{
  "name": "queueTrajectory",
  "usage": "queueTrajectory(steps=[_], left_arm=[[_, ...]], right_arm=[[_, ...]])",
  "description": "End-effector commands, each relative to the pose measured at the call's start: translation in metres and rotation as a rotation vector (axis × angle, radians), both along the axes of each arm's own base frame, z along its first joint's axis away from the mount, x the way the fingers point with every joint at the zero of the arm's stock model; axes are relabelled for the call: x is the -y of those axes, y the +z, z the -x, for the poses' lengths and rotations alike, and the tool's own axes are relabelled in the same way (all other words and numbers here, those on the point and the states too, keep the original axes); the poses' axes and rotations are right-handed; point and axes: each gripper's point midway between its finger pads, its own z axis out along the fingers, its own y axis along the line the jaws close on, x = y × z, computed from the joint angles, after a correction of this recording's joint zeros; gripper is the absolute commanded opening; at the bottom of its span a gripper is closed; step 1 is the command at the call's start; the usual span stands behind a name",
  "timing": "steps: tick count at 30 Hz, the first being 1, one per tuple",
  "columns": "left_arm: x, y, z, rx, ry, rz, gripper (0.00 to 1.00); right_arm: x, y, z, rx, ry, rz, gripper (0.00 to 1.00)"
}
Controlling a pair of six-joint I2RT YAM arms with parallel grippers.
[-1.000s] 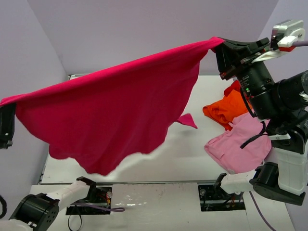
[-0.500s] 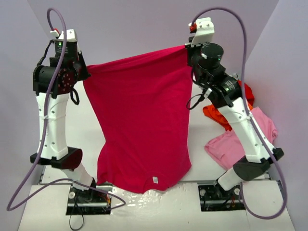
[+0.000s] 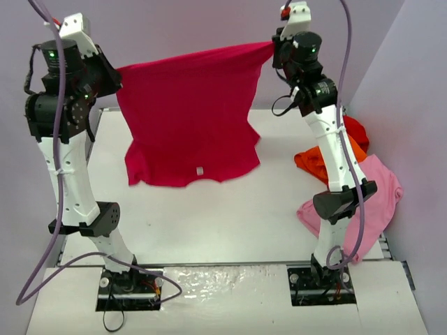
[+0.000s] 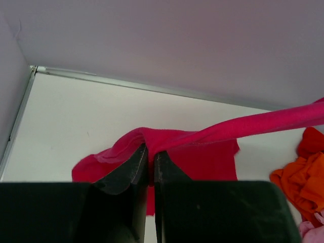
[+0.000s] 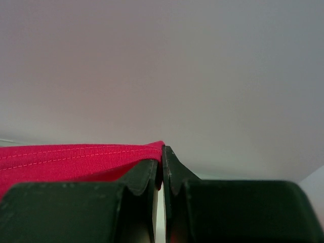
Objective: Fold and stack the t-shirts
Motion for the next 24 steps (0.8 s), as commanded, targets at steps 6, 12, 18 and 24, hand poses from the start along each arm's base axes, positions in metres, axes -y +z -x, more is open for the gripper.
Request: queueTrajectory(steps=[6, 12, 18, 24], left_arm=[[-0.018, 0.05, 0.075, 0.167, 0.046, -0.016, 0.0], [-0.029, 0.019, 0.103, 0.106, 0.094, -0.046, 0.0], [-0.037, -0.023, 0.132, 0.002, 0.126, -0.074, 0.0], [-0.047, -0.047, 0.15, -0.04, 0.166, -0.107, 0.0]], right_arm=[[0.061, 0.057, 0.071, 0.152, -0.116, -0.125, 0.0], [0.051, -0.035, 0.111, -0.07, -0.057, -0.211, 0.0], [0.056, -0.083, 0.164, -0.199, -0.072, -0.2, 0.0], [0.069, -0.075, 0.189, -0.223, -0.101, -0.198, 0.0]])
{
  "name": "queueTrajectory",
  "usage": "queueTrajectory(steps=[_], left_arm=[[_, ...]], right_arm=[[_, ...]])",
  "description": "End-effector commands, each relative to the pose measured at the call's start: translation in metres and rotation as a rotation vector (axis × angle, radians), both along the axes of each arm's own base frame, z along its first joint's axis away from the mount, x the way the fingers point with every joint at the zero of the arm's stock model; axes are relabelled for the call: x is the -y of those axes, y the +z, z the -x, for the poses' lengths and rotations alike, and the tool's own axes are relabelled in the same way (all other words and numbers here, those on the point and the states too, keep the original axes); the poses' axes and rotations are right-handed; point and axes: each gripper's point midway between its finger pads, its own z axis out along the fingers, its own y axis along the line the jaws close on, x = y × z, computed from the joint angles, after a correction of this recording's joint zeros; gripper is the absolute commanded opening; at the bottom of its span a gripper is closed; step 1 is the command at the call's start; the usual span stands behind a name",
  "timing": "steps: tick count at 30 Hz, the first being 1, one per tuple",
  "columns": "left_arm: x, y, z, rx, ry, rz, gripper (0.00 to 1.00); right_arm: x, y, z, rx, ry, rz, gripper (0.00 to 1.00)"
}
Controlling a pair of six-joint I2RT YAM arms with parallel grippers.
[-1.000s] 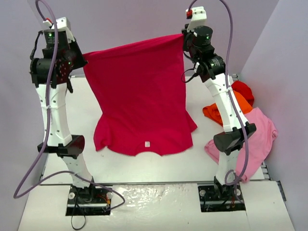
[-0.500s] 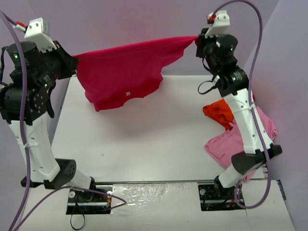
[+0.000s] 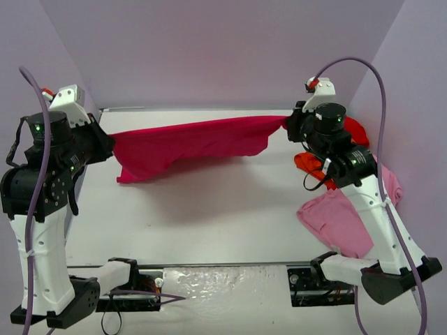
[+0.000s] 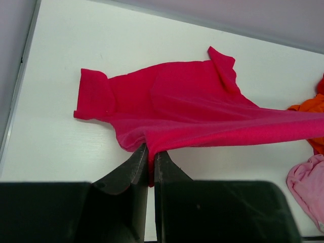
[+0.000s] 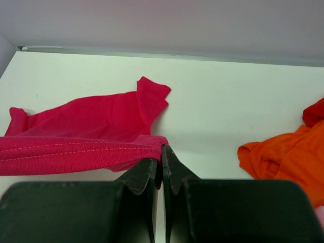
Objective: Fold and stack the t-shirts
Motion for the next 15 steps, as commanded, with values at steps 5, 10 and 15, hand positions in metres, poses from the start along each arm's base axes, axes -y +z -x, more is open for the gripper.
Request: queueTrajectory(steps=[5, 10, 15], left_arm=[[-0.051, 0.033, 0.035, 0.153, 0.222, -0.122, 0.0], [-0.061, 0.024, 0.049, 0.128, 0.271, -0.15, 0.0], [-0.061, 0.006, 0.057, 0.075, 0.271, -0.146, 0.0]], right_arm=[[0.019, 0.049, 0.034, 0.077, -0.025, -0.101, 0.0], [-0.028, -0.009, 0.062, -0.115, 0.181, -0.222, 0.0], [-0.043, -0.08, 0.102, -0.293, 0.185, -0.222, 0.0]])
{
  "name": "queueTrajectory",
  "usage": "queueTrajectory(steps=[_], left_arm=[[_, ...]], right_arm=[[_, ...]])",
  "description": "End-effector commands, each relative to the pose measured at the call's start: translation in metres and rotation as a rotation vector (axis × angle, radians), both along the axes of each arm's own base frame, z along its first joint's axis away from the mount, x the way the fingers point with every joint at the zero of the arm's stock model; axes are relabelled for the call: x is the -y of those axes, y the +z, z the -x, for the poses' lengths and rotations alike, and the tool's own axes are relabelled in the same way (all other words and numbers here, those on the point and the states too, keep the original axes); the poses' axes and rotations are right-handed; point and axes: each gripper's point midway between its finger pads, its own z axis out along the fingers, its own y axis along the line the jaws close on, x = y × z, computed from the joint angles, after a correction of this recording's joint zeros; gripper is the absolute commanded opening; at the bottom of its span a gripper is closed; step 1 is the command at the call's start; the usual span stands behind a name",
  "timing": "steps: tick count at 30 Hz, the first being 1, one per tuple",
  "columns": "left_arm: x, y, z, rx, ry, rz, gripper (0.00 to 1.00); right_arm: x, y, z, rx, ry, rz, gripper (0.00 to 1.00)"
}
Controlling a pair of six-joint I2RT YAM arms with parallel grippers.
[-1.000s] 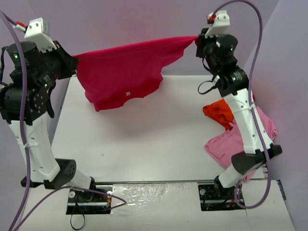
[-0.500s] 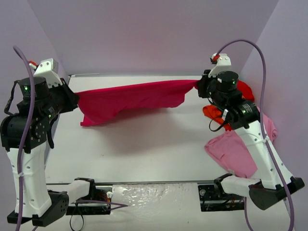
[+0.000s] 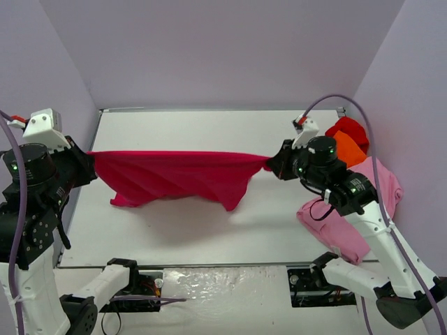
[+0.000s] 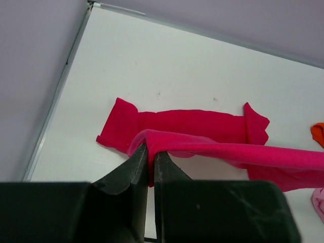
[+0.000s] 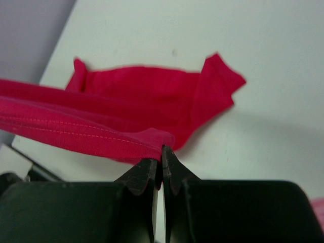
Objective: Fold and stack the t-shirts
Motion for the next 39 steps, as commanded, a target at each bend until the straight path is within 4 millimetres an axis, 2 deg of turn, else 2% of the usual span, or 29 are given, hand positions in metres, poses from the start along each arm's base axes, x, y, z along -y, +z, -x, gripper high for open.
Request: queueTrajectory(steps=[1, 5, 8, 10, 13, 17, 18, 19, 22, 25, 30, 31, 33, 34, 37, 38, 39], left_arm=[[-0.03, -0.005, 0.01, 0.002, 0.148, -0.063, 0.0], [-0.022, -0.032, 0.015, -0.057, 0.126, -0.023, 0.0], [-0.015, -0.061, 0.017, -0.135, 0.104, 0.008, 0.0], [-0.012, -0.075, 0.021, -0.179, 0.096, 0.021, 0.0], [-0.01, -0.086, 0.026, -0.201, 0.096, 0.035, 0.03], [-0.012, -0.086, 0.032, -0.174, 0.11, 0.043, 0.79], [-0.013, -0.086, 0.033, -0.164, 0.119, 0.045, 0.91], [-0.014, -0.084, 0.033, -0.152, 0.125, 0.047, 0.97], [-0.014, -0.082, 0.031, -0.139, 0.122, 0.049, 0.97], [-0.013, -0.083, 0.024, -0.133, 0.12, 0.046, 0.97], [0.001, -0.102, -0.007, -0.171, 0.052, 0.064, 0.96], [0.003, -0.107, -0.013, -0.176, 0.039, 0.067, 0.88], [0.012, -0.122, -0.03, -0.197, -0.001, 0.083, 0.64], [0.017, -0.13, -0.037, -0.216, -0.018, 0.094, 0.57], [0.029, -0.147, -0.065, -0.248, -0.056, 0.132, 0.45], [0.033, -0.152, -0.071, -0.255, -0.068, 0.145, 0.33], [0.034, -0.158, -0.077, -0.263, -0.069, 0.152, 0.24]], right_arm=[[0.002, -0.039, 0.028, -0.139, -0.04, -0.021, 0.0], [0.011, -0.05, 0.05, -0.21, -0.045, -0.014, 0.0], [0.017, -0.054, 0.061, -0.239, -0.052, 0.0, 0.0], [0.015, -0.059, 0.071, -0.271, -0.025, -0.008, 0.0], [0.003, -0.077, 0.088, -0.351, 0.063, -0.032, 0.0], [0.005, -0.096, 0.095, -0.406, 0.062, -0.016, 0.52], [0.011, -0.096, 0.091, -0.387, 0.025, -0.003, 0.6], [0.017, -0.094, 0.086, -0.363, -0.011, 0.01, 0.66], [0.029, -0.081, 0.069, -0.292, -0.089, 0.049, 0.69], [0.028, -0.083, 0.046, -0.265, -0.13, 0.085, 0.67], [-0.008, -0.127, -0.013, -0.314, -0.126, 0.094, 0.58], [-0.019, -0.129, -0.027, -0.293, -0.105, 0.071, 0.58], [-0.035, -0.153, -0.045, -0.34, -0.072, 0.083, 0.57], [-0.042, -0.165, -0.054, -0.353, -0.058, 0.096, 0.55], [-0.065, -0.172, -0.081, -0.343, -0.02, 0.091, 0.48], [-0.073, -0.185, -0.089, -0.362, -0.004, 0.109, 0.47], [-0.081, -0.183, -0.096, -0.348, 0.01, 0.106, 0.46]])
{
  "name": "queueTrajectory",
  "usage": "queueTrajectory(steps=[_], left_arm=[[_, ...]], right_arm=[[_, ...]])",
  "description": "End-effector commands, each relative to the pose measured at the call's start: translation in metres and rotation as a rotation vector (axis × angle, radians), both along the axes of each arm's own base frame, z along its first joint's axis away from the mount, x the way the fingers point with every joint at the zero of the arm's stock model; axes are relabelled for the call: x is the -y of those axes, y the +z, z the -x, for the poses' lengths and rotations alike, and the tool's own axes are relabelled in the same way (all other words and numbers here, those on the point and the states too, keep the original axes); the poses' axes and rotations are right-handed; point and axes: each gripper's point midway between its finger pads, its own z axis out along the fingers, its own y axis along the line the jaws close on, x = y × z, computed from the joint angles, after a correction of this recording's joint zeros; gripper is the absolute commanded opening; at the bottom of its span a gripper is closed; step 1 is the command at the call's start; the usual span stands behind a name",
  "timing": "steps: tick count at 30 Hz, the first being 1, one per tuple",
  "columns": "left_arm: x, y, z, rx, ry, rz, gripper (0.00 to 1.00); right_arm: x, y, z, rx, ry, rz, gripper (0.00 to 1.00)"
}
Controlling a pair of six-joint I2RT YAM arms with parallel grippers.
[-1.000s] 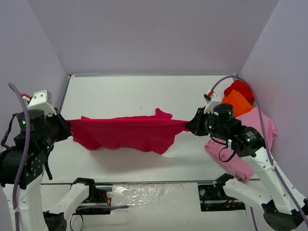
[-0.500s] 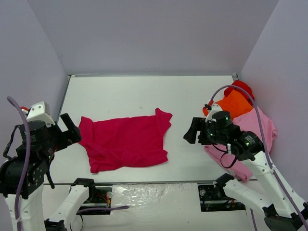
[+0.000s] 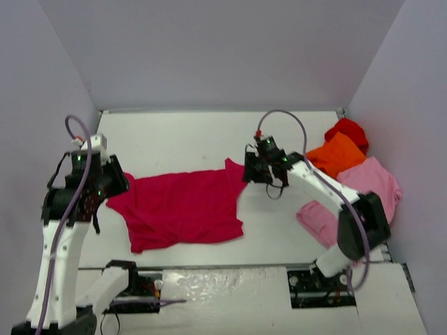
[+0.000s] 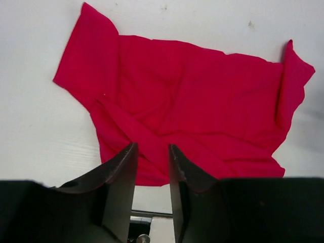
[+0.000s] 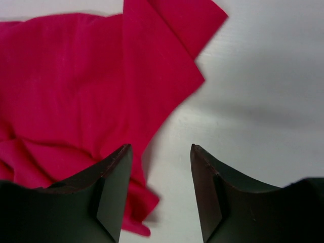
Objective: Fold and stack the t-shirts
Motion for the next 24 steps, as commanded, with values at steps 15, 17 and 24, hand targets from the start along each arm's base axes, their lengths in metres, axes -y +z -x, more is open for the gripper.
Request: queueTrajectory(steps=[15, 17, 24], left_arm=[[0.065, -0.096, -0.15, -0.104, -0.097, 0.163, 0.23], [0.072, -0.111, -0.16, -0.147, -0.104, 0.155, 0.33], [0.08, -0.134, -0.196, -0.194, -0.113, 0.097, 0.48]], right_arm=[[-0.149, 0.01, -0.102, 0.164, 0.321, -0.163, 0.5], [-0.151, -0.006, -0.105, 0.152, 0.33, -0.137, 0.51], [-0.14, -0.046, -0.108, 0.111, 0.335, -0.059, 0.53]])
